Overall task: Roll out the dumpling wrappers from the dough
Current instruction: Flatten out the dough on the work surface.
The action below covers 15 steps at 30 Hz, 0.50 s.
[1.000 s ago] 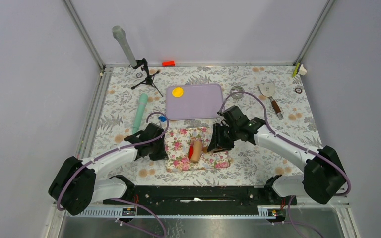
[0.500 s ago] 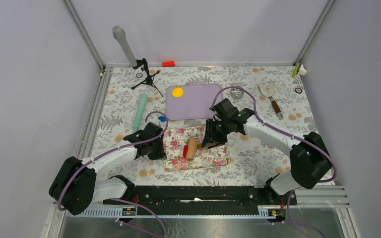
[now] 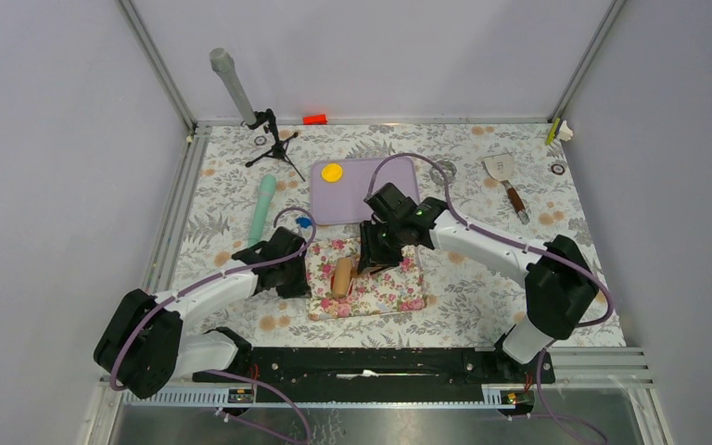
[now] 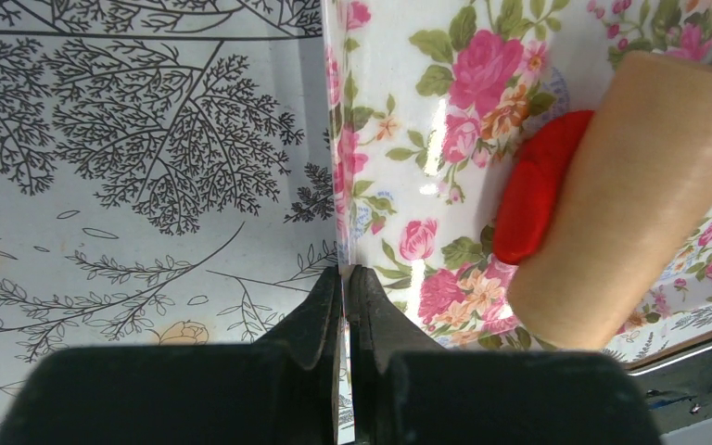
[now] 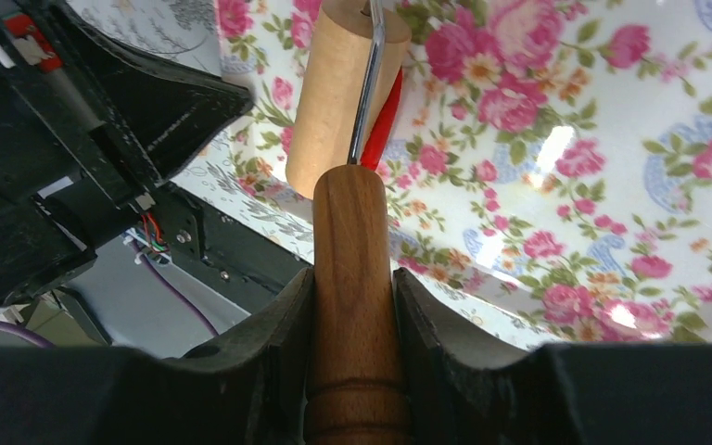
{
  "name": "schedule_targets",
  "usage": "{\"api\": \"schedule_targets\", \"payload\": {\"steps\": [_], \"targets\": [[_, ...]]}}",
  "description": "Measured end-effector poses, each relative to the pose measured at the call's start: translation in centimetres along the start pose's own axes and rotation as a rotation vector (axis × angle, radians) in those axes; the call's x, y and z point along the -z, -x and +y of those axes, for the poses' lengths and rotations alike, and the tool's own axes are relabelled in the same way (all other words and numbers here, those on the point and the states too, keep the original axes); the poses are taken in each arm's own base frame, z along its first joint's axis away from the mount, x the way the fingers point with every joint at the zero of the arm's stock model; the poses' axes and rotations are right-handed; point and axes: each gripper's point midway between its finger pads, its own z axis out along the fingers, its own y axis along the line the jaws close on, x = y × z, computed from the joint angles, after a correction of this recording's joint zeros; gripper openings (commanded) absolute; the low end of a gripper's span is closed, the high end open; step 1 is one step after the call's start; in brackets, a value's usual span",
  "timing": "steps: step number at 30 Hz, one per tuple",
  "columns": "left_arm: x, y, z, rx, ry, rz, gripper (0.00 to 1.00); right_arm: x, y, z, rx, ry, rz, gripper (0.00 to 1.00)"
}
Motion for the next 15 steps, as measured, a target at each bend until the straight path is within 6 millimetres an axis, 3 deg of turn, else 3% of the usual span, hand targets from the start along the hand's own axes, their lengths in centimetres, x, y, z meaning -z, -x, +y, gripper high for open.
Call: {"api": "schedule_targets", "payload": {"steps": [15], "targets": [[-0.1,0.2,-0.6,-0.010,-0.022,-0.003,0.00,-3.1,1.5,2.6,0.020,0.115,-0.058,0.00]]}}
